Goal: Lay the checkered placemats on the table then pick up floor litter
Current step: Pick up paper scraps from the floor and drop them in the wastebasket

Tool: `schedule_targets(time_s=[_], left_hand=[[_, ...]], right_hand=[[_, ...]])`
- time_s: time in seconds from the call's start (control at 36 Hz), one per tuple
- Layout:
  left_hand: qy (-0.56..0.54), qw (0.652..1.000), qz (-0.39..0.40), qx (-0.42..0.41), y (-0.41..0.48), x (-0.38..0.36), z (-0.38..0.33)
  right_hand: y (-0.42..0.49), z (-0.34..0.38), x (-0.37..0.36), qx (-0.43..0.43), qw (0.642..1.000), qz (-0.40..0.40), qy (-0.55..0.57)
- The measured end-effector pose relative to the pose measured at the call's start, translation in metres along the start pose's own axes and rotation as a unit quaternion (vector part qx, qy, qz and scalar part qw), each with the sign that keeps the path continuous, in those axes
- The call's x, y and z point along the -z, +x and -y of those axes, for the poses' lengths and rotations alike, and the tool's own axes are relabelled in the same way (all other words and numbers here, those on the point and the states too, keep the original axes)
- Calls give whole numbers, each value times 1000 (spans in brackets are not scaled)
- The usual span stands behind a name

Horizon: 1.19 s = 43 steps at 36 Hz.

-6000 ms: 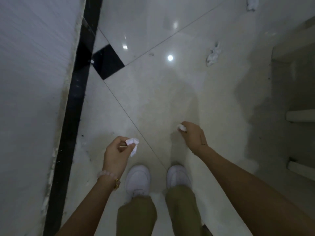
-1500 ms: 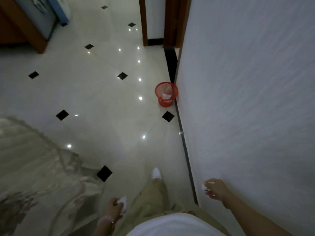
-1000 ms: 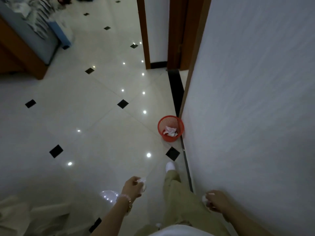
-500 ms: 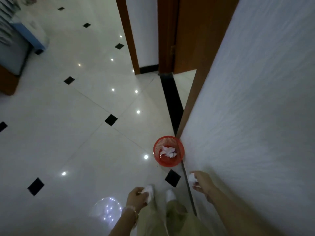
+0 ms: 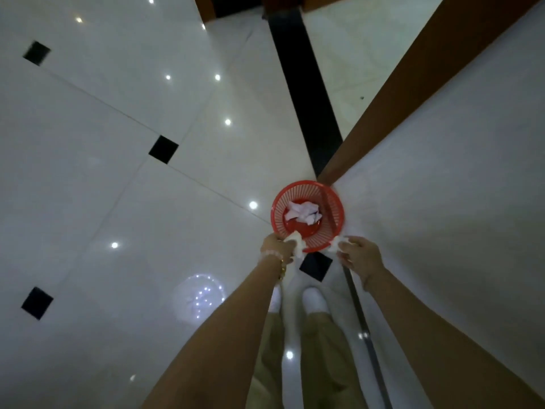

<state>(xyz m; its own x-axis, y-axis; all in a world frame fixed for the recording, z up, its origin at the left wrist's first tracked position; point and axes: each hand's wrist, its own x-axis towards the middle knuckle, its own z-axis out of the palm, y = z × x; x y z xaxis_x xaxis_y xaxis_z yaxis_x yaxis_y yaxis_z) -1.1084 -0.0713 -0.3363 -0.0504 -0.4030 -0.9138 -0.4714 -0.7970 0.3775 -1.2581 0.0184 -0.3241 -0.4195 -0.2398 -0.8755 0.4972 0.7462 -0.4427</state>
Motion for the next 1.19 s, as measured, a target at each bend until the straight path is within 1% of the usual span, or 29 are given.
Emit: schedule_targets(time_s=[0.11,0.17,0.22,0.42,0.53,0.61,0.67,0.78,0.89,1.0,1.14,1.19], left_hand=[[-76,995,49,34,10,-4,-9],[-81,993,70,47,9,-2,-11],[-63,994,73,45,6,4,-10],[-7,1000,15,19,-25,40,6],[89,996,-18,-23,-67,68,20],[115,992,-28,-43,-108,87,32],[96,993,-40,-50,-135,100,40],[-8,995,-77,-59,-188,126,56],[-93,988,-105,-61,-240,146,77],[-157,980,-110,-56,-281,157,103],[-201,970,-132,-30,-323,161,144],[-203,969,-140,-12,-336,157,166]], right_hand=[[4,5,-13,-25,998,46,36],[2,6,-13,-31,997,46,45],[-1,3,-10,-31,998,34,34],[-29,-15,14,-23,994,28,-100],[-66,-23,32,8,978,18,-209],[-102,-24,41,19,963,42,-265],[-126,-23,47,31,951,54,-302],[-167,-19,55,42,939,67,-334],[-203,-16,61,49,923,86,-371],[-233,-17,66,66,908,114,-397],[-264,-20,79,100,883,142,-437],[-269,-20,84,90,865,160,-467]])
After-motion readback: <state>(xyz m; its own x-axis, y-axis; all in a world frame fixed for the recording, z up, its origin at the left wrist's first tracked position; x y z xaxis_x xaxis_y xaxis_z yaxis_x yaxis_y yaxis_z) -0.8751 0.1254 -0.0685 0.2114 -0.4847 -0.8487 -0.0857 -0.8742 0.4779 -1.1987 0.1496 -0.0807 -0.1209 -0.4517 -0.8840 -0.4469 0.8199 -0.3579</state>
